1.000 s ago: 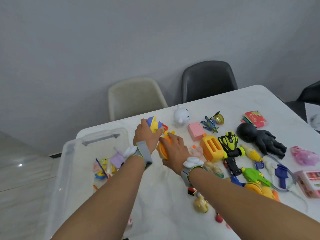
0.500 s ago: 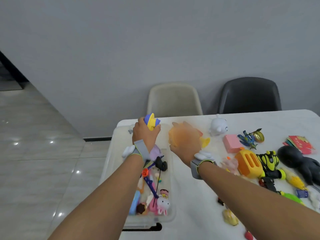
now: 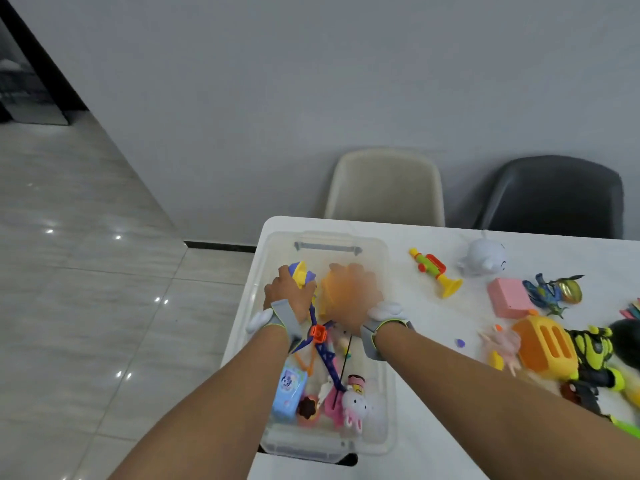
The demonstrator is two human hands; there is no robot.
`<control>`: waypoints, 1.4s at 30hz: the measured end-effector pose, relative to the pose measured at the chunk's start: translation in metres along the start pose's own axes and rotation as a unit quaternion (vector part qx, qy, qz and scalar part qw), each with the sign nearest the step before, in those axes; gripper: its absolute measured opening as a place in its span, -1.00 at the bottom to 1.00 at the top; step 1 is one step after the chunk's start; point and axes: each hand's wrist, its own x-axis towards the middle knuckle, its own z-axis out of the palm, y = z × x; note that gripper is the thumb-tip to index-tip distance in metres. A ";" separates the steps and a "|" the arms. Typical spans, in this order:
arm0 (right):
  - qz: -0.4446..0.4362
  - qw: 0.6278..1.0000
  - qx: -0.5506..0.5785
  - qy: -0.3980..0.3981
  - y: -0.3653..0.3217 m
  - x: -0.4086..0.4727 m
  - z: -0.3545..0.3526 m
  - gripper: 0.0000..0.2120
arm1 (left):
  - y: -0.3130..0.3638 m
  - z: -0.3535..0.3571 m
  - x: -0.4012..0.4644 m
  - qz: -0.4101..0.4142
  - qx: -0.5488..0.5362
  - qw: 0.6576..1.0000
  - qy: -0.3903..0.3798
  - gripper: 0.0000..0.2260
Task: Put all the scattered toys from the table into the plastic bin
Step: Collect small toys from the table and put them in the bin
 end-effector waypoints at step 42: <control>-0.017 0.984 0.044 0.171 0.035 -0.035 -0.047 -0.61 | 0.091 0.017 -0.047 0.061 -0.281 0.958 -0.016 -0.70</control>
